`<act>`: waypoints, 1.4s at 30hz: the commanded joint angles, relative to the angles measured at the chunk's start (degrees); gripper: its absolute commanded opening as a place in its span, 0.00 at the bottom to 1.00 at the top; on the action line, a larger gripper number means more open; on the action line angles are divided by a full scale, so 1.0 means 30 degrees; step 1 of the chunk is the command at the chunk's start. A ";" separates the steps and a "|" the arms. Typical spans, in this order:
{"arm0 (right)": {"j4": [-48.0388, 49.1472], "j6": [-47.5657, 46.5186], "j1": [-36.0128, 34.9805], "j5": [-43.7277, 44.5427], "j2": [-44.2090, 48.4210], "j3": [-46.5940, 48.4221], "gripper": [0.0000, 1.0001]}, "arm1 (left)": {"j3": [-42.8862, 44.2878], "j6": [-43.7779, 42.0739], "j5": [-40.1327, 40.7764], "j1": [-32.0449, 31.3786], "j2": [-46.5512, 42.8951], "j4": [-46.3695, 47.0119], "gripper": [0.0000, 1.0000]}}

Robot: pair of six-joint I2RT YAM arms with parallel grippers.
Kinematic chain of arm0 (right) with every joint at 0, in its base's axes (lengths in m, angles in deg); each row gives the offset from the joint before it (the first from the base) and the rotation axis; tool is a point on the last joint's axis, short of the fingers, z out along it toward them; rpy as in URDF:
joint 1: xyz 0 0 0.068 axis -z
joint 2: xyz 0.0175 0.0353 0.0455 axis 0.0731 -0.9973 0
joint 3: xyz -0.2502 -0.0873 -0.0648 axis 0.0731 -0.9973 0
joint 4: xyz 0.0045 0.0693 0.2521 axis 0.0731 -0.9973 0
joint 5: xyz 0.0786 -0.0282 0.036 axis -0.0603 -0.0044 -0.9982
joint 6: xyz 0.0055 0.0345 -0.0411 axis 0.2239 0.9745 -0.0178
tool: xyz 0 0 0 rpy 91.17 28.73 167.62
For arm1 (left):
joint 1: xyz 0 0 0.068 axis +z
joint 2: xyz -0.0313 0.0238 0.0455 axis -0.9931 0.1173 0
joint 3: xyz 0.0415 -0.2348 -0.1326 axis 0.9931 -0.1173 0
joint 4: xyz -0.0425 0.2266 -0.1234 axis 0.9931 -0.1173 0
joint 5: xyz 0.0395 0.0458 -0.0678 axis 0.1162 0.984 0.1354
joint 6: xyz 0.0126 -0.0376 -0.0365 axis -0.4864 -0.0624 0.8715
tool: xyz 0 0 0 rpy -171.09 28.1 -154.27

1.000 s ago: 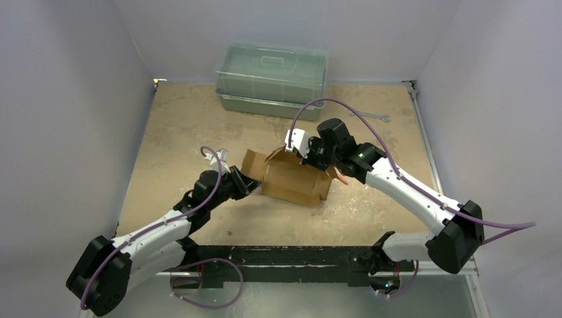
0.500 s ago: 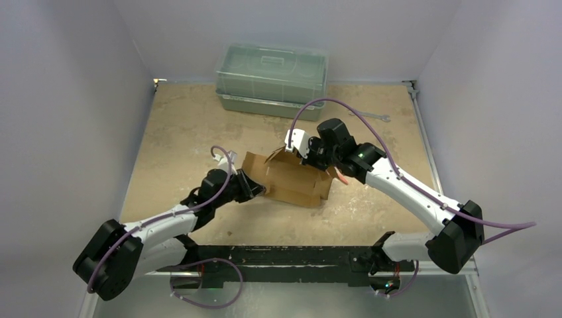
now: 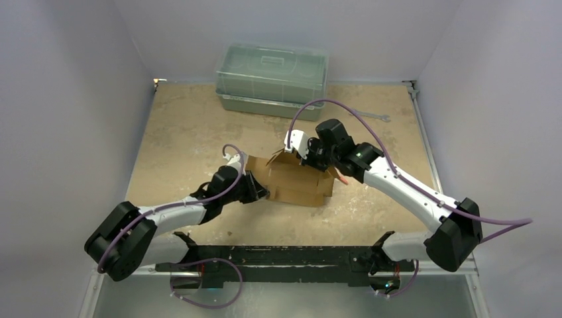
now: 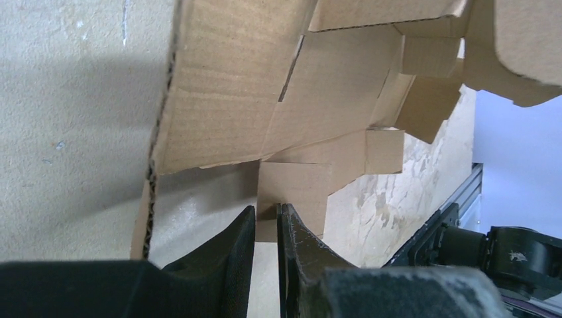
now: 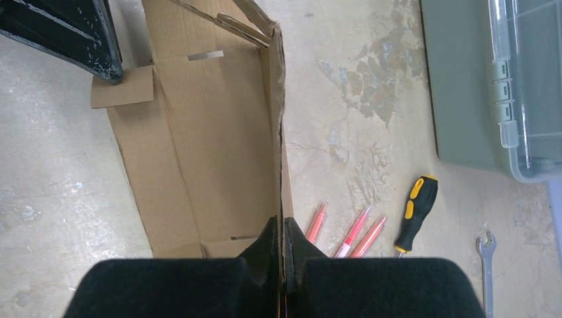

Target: Fold the paper box

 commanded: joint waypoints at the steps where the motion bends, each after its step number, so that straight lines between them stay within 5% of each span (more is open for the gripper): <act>1: 0.0523 0.0483 0.0072 -0.0849 0.0062 -0.0073 0.00 | 0.0914 -0.0831 0.0115 -0.0146 0.0495 -0.0254 0.18; 13: 0.0435 0.0149 0.0072 -0.1264 0.0706 -0.0456 0.00 | 0.2177 -0.1451 0.1364 0.0238 -0.3798 -0.1565 0.25; 21: 0.0376 0.0073 0.0072 -0.1342 0.0765 -0.0427 0.00 | 0.3121 -0.1868 0.3821 0.1045 -0.4838 -0.3166 0.19; 42: 0.0390 0.0102 0.0072 -0.1650 0.0679 -0.0310 0.00 | 0.4235 -0.0633 -0.0552 0.1470 0.1520 0.1902 0.03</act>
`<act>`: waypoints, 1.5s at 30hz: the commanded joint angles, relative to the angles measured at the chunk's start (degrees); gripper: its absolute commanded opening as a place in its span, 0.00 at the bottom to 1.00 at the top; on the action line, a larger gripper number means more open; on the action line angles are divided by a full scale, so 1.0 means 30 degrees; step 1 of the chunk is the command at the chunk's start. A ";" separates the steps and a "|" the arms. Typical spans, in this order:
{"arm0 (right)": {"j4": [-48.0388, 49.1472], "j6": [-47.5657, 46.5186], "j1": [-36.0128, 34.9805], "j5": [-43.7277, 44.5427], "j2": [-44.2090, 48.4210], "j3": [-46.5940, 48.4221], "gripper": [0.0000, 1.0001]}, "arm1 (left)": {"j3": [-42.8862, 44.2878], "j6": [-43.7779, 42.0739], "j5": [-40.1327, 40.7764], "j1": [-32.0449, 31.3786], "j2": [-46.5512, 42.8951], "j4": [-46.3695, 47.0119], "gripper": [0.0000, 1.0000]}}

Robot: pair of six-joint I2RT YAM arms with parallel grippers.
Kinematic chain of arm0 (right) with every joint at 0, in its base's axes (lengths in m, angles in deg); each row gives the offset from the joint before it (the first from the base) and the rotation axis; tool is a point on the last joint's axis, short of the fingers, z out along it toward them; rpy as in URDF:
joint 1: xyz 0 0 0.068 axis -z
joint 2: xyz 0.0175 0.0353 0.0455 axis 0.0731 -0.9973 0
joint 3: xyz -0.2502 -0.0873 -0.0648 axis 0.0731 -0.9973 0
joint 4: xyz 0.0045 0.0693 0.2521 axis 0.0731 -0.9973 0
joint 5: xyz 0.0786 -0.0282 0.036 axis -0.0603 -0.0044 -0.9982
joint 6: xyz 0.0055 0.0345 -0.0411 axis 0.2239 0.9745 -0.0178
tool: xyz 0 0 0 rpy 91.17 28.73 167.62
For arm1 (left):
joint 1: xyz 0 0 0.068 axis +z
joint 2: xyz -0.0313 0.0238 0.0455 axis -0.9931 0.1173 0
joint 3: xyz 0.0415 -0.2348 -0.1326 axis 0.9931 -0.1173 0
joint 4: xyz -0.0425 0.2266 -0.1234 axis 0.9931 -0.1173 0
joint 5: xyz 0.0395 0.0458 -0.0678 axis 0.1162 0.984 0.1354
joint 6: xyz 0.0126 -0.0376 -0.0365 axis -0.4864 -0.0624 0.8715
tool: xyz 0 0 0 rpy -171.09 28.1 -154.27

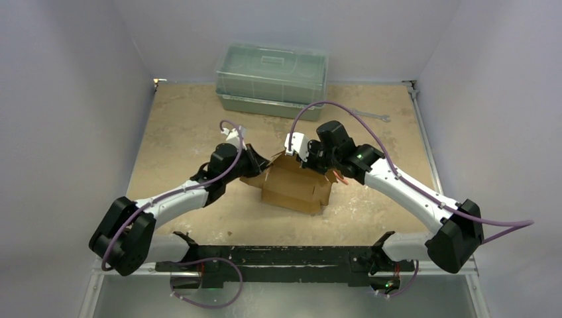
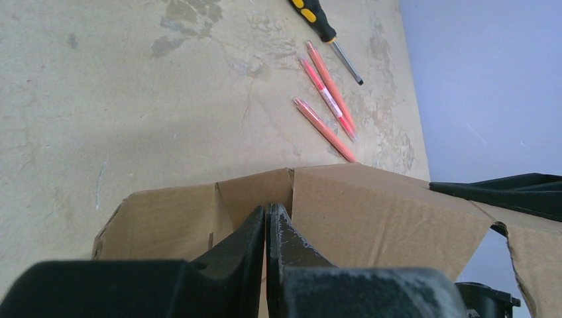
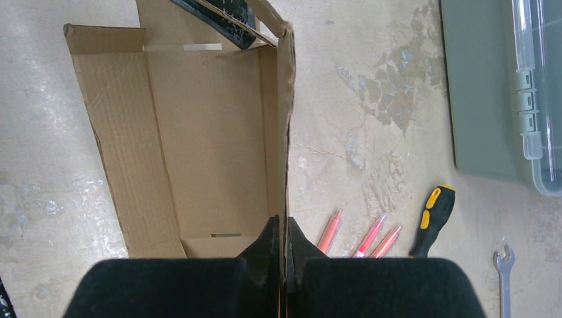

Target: Fold the paper box

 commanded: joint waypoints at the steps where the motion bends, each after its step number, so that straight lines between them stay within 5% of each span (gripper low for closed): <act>1: 0.0363 0.0104 0.0036 -0.0630 0.0474 0.0084 0.00 | -0.0130 0.0799 -0.1316 0.0066 0.0921 0.2585 0.04; 10: 0.0446 -0.0064 0.0570 -0.1392 0.1454 -0.0224 0.00 | 0.0007 0.0239 -0.0937 0.0405 -0.1366 0.0851 0.07; 21: -0.0110 -0.0989 0.1596 -0.2611 0.3103 -0.0542 0.00 | 0.0228 -0.1674 0.1213 0.1309 -0.9149 -0.8342 0.41; 28: -0.0626 -0.1705 0.2285 -0.3588 0.3373 -0.0896 0.00 | -0.0413 -0.4290 0.1280 0.1308 -1.2303 -0.8871 0.64; 33: -0.0907 -0.1734 0.2650 -0.4100 0.3337 -0.0942 0.00 | -0.0695 -0.5980 0.0591 0.1308 -1.1541 -0.7588 0.73; 41: -0.0734 -0.1647 0.3464 -0.5193 0.3814 -0.1534 0.00 | -0.0497 -0.4612 -0.2298 0.1294 -0.6985 -0.3652 0.72; 45: -0.0535 -0.1617 0.3658 -0.5414 0.4104 -0.1938 0.00 | -0.0879 -0.3793 -0.2851 0.1006 -0.5585 -0.2216 0.54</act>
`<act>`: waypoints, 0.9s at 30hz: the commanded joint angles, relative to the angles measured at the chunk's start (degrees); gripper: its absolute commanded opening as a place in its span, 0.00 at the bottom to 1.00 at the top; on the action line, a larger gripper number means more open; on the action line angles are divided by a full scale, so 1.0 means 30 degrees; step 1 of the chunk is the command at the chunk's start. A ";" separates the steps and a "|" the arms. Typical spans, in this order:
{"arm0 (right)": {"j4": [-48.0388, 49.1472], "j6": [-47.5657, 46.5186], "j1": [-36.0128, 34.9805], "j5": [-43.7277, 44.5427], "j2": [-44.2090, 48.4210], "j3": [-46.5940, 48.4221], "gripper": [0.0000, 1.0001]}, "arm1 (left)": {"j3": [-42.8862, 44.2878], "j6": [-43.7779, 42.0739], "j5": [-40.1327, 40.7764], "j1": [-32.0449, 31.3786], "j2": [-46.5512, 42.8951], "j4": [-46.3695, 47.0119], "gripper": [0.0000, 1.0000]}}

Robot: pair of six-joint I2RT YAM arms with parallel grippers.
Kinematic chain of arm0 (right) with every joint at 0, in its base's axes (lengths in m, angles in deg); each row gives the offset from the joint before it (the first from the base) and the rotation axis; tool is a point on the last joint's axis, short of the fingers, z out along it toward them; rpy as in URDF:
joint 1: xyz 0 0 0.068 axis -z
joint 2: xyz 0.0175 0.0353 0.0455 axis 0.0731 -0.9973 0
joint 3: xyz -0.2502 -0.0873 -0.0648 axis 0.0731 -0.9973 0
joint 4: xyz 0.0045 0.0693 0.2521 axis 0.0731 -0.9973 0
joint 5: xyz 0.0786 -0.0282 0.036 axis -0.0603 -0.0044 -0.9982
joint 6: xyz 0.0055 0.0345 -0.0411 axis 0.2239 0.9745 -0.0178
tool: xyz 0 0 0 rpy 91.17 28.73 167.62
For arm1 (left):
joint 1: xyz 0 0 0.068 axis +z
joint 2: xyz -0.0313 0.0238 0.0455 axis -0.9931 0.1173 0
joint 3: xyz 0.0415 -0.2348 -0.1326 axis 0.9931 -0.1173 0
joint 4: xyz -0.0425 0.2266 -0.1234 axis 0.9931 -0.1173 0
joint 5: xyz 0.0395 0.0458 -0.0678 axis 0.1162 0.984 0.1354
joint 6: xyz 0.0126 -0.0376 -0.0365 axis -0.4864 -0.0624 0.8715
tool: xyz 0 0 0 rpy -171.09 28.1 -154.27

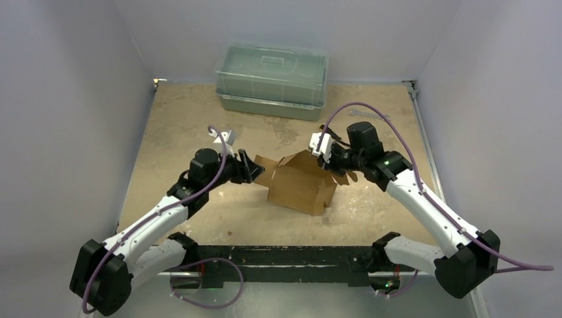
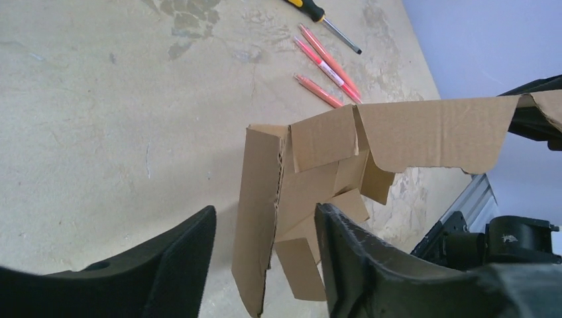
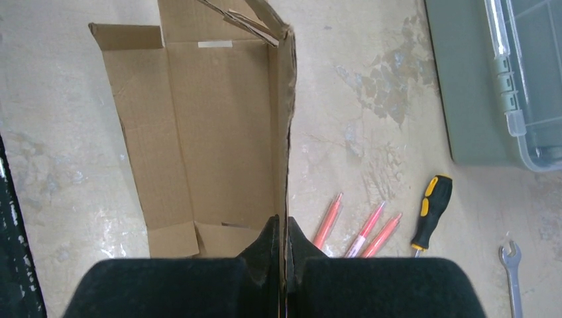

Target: Fold the paper box

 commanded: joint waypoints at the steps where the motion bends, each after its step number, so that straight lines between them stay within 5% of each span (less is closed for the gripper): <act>1: 0.0384 -0.0069 0.0262 -0.0992 0.0729 -0.0359 0.00 | -0.0201 0.0746 -0.1026 -0.0349 0.1006 0.2802 0.51; 9: 0.0715 0.0413 0.0624 -0.0991 0.1040 -0.0619 0.00 | 0.0334 0.0421 -0.0703 -0.0901 0.3043 0.3190 0.00; 27: -0.0766 0.2982 0.1556 -0.0148 -0.0171 0.3392 0.00 | 0.3797 -0.7589 0.3980 -0.3321 0.5009 0.4730 0.00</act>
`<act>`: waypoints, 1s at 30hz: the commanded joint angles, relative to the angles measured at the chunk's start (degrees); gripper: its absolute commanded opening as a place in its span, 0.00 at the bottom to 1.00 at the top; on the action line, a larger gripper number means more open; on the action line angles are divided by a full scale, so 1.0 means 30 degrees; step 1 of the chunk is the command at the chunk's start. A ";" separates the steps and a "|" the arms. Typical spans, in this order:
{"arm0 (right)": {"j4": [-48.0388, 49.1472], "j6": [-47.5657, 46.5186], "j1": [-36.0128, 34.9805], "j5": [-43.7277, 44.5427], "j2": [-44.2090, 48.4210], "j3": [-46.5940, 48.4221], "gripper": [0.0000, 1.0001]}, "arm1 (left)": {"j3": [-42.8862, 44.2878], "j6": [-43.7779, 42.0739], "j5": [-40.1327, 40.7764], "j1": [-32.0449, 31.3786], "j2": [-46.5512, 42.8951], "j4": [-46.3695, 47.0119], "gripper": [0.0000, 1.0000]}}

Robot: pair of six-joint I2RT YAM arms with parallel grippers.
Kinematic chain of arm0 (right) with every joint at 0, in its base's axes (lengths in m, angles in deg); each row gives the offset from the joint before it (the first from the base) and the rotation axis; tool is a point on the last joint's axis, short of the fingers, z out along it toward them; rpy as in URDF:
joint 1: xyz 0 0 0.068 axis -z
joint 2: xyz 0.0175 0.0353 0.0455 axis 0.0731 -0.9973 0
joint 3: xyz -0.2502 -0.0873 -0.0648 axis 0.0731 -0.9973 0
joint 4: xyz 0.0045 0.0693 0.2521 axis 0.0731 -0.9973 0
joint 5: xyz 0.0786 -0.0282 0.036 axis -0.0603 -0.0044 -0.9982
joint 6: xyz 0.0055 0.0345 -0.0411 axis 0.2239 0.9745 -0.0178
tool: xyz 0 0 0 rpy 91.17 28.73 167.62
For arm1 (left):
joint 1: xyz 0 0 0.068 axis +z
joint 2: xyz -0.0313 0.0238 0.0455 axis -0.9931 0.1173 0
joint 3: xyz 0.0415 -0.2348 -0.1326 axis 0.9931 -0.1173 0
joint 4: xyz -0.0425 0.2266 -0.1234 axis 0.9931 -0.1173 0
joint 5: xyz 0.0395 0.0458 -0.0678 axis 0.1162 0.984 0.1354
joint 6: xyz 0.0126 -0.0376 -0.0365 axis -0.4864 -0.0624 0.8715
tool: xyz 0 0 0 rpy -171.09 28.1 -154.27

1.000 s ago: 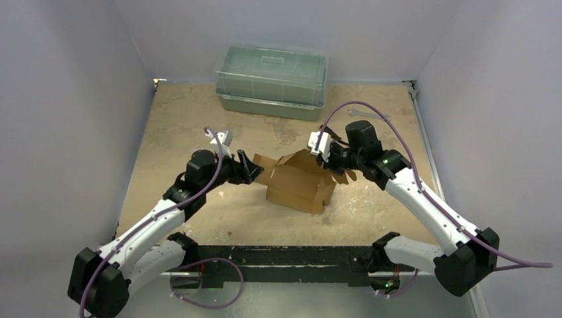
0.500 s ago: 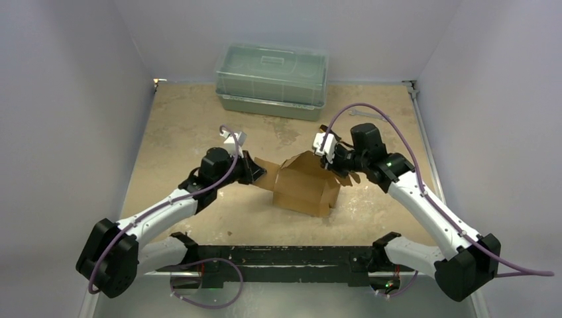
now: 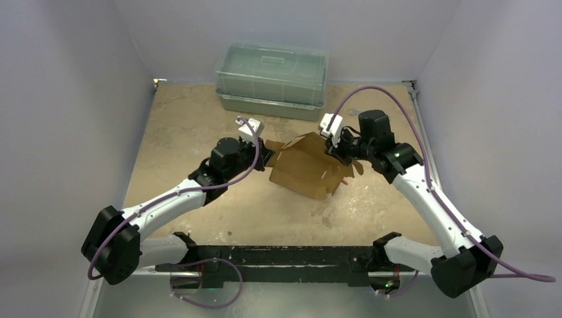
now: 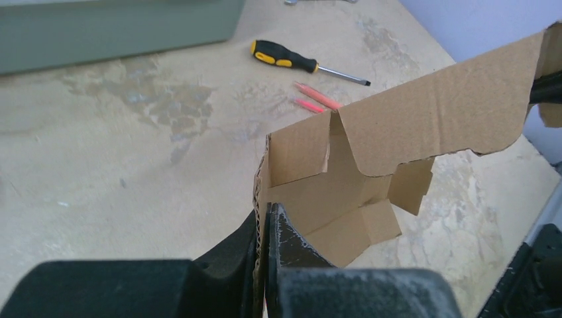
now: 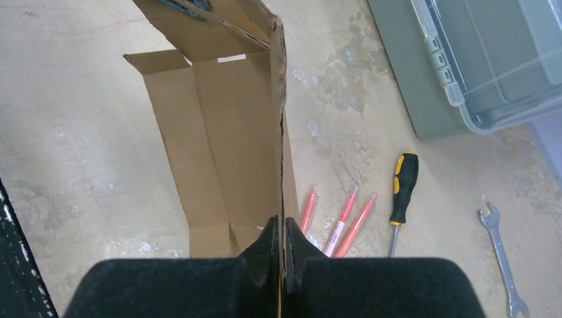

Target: Fold the paper box

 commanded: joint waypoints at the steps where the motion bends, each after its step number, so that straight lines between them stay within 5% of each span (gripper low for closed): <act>1: -0.0093 0.0946 -0.0033 -0.0076 -0.0430 0.1790 0.00 | 0.0619 -0.3535 0.1130 -0.0366 -0.0087 0.1325 0.00; 13: -0.1249 -0.0934 -0.0163 0.1539 -0.1228 0.4043 0.00 | -0.1186 -0.7421 0.1322 -0.0882 0.1535 0.7650 0.00; 20: -0.0067 -0.2206 -0.1112 0.3592 -0.1494 0.2762 0.00 | -0.3466 -0.8185 0.1934 -0.0999 0.2848 1.1838 0.00; 30: -0.0445 -0.1315 -0.1373 0.1414 -0.1801 0.2025 0.00 | -0.5992 -0.8535 0.2290 -0.1300 0.3681 1.4839 0.00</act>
